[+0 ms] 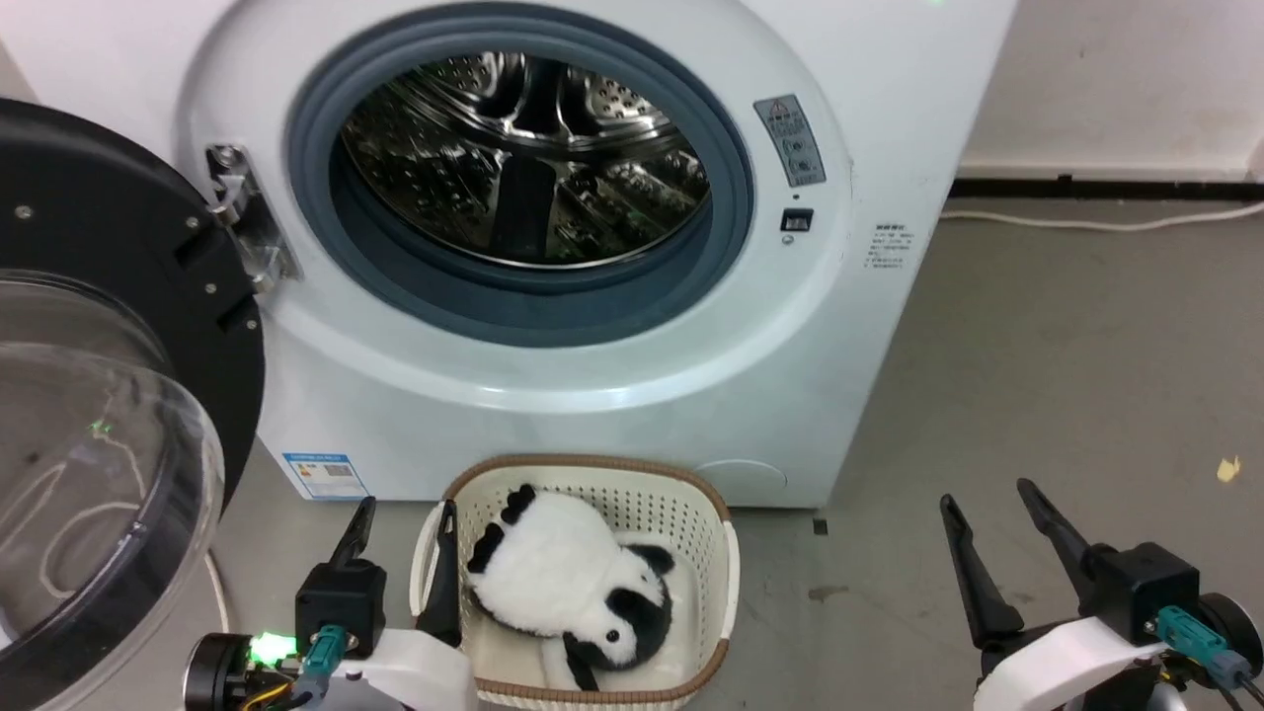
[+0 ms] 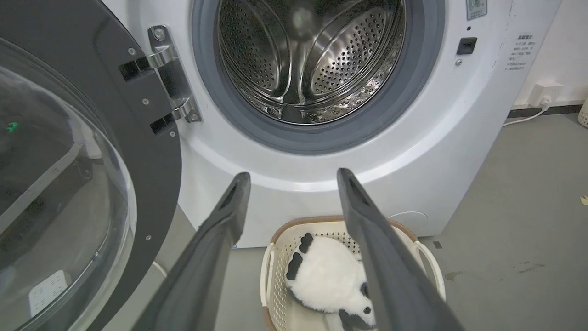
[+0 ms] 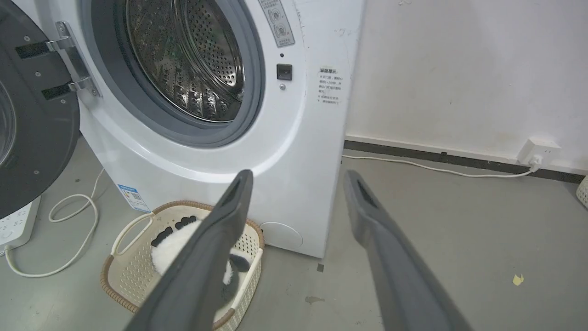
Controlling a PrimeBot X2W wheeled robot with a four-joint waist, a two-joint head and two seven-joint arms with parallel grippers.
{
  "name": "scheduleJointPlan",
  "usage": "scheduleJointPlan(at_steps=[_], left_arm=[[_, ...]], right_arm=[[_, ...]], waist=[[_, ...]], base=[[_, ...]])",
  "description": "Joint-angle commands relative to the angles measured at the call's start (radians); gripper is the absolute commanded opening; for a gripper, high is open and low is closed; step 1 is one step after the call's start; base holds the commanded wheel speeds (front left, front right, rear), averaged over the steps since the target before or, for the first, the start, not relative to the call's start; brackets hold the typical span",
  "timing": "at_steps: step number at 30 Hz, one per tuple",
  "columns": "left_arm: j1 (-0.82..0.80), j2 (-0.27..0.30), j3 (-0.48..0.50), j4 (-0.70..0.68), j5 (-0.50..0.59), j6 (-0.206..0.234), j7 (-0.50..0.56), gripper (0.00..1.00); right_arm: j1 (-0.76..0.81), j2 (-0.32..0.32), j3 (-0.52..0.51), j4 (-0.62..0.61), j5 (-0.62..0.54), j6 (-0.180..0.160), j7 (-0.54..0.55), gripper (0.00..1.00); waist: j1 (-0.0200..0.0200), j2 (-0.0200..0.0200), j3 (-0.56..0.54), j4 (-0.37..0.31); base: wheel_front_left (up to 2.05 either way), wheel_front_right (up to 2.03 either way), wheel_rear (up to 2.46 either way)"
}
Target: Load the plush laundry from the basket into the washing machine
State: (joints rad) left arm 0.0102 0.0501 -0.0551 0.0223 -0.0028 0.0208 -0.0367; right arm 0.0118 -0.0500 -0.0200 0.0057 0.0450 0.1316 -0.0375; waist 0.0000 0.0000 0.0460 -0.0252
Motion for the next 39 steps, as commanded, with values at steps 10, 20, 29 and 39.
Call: scheduleJointPlan(at_steps=[10,20,29,39], left_arm=[[-0.065,0.007,-0.031,0.059,0.001,0.010,-0.023,1.00],[-0.132,0.037,-0.058,0.121,0.005,0.001,-0.021,1.00],[-0.190,0.069,-0.071,0.207,-0.009,-0.011,0.025,1.00],[-0.262,0.100,-0.099,0.320,-0.025,-0.039,0.066,1.00]], right_arm=[[-0.037,0.000,0.005,-0.006,0.042,0.000,-0.026,1.00],[-0.077,0.000,0.001,-0.024,0.079,0.000,-0.047,1.00],[-0.102,0.000,0.010,-0.021,0.124,0.000,-0.066,1.00],[-0.134,0.000,0.016,-0.018,0.161,0.000,-0.087,1.00]], waist=[[0.0000,0.0000,0.086,-0.045],[0.0000,0.0000,0.177,-0.096],[0.0000,0.0000,0.248,-0.136],[0.0000,0.0000,0.313,-0.174]], base=[[0.00,0.00,0.00],[0.00,0.00,0.00],[0.00,0.00,0.00],[0.00,0.00,0.00]])
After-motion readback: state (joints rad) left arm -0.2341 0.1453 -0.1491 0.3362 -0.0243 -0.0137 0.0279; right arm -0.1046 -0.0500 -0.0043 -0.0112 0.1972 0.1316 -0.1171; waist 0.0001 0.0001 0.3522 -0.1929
